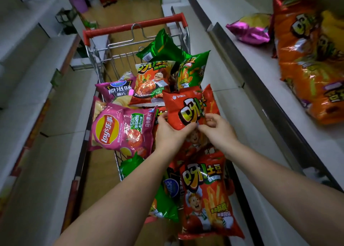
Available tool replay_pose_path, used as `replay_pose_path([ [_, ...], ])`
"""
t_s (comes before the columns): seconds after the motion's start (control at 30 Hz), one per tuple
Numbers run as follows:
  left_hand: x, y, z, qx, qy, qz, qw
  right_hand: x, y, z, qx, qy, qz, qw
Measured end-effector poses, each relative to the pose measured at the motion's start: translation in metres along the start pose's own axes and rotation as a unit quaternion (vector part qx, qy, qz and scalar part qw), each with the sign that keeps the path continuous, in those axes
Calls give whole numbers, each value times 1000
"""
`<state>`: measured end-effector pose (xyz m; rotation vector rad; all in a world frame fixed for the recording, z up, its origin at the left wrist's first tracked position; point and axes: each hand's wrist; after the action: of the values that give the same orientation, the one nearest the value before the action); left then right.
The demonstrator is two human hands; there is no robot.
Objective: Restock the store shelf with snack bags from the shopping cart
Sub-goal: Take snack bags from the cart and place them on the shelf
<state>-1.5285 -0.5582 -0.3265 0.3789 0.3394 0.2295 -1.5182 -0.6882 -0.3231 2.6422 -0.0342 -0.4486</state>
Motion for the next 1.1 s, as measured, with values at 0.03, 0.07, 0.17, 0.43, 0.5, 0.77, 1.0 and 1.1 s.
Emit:
replay_pose_path([
  [0.03, -2, 2, 4, -15, -1, 5, 1000, -2, 4, -3, 11, 12, 17, 1000],
  [0.07, -5, 4, 8, -29, -3, 7, 1000, -3, 7, -6, 28, 25, 34, 999],
  [0.17, -9, 15, 18, -66, -15, -5, 998, -6, 15, -21, 76, 49, 60, 994],
  [0.43, -16, 91, 30, -125, -39, 63, 989, -7, -23, -78, 88, 105, -10, 991],
  [0.5, -16, 114, 25, -125, -30, 90, 988, -9, -42, -89, 70, 112, -43, 990],
  [0.77, -16, 187, -8, -153, 25, 186, 970, -15, -97, -92, -123, 83, -50, 988],
  [1.0, -8, 212, -47, -165, 71, 219, 959, -5, -125, -114, -293, 226, -85, 925],
  [1.1, -7, 216, -60, -163, 81, 216, 959, 0, -145, -130, -320, 241, -119, 908],
])
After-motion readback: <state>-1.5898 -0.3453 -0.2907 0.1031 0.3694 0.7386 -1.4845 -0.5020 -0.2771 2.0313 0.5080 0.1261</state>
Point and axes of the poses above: each hand's wrist, its own x-axis towards the middle knuckle, its own y-axis out of the back of the hand, z = x × y, and after that the axes turned 3 degrees about x, right-handed
